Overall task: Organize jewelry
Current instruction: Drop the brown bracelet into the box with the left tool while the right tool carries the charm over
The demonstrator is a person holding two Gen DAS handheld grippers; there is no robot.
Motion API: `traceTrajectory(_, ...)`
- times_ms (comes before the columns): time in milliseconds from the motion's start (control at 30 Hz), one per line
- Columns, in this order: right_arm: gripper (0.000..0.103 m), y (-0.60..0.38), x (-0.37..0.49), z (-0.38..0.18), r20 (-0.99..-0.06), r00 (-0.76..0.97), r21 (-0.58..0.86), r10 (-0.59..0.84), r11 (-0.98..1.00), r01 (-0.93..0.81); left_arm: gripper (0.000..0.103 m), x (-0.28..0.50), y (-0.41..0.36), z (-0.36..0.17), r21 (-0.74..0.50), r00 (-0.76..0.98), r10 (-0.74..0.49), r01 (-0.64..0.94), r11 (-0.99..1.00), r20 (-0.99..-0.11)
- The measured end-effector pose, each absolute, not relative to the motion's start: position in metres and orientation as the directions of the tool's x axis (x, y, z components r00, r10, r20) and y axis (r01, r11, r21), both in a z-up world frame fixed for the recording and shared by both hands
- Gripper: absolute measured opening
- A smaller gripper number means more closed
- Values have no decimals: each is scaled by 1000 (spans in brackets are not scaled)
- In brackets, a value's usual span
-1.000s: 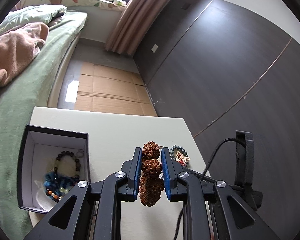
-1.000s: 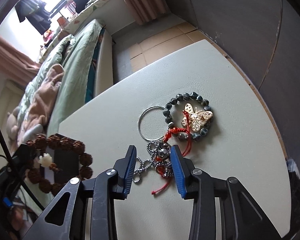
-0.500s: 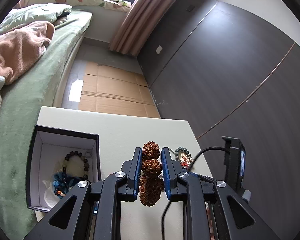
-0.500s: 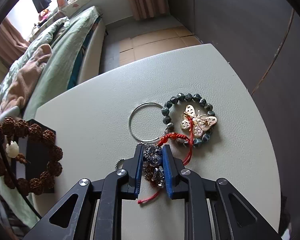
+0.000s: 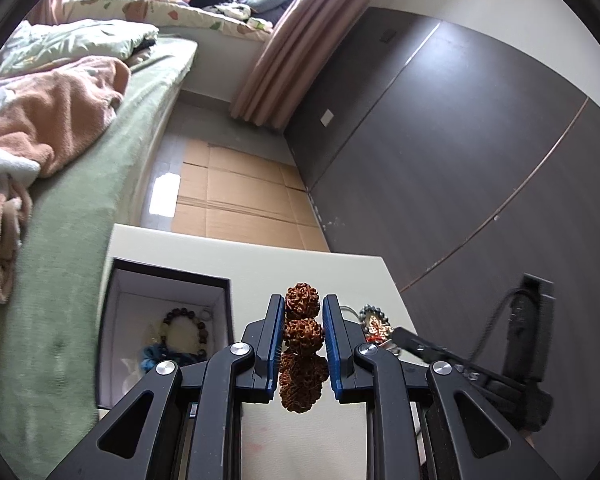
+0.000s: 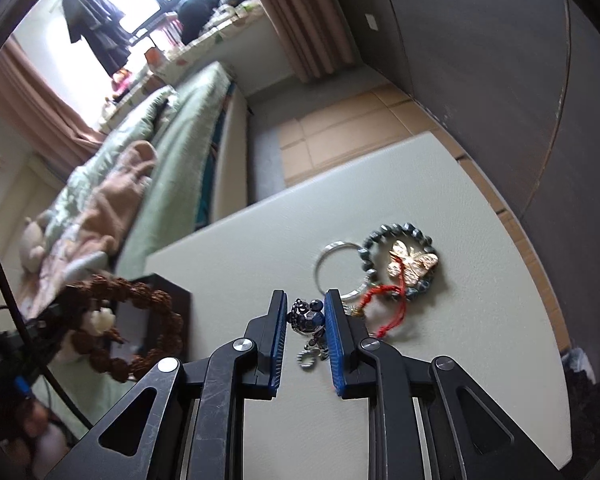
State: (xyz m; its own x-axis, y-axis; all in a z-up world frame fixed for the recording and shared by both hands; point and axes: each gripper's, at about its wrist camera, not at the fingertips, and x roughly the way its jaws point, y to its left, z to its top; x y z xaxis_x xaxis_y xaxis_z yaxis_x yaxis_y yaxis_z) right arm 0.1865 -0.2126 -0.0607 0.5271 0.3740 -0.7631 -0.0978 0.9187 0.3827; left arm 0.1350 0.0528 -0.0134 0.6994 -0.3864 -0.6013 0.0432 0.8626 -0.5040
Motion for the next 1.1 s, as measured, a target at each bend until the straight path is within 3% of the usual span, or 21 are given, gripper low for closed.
traceTrajectory(867, 20, -160, 151, 66, -548, 655, 423, 520, 848, -319, 21, 137, 113, -11, -512, 764, -260, -106, 852, -591)
traceTrajectory(967, 20, -150, 150, 82, -527, 664, 414, 530, 843, -344, 35, 139, 117, -11, -509, 755, -247, -131, 851, -607)
traceTrajectory(1033, 20, -143, 149, 97, -511, 673, 400, 535, 841, -364, 59, 139, 121, -12, -514, 759, -241, -141, 846, -605)
traceTrajectory(1100, 20, -138, 147, 109, -499, 680, 389, 537, 840, -379, 63, 134, 126, -11, -526, 767, -237, -150, 837, -596)
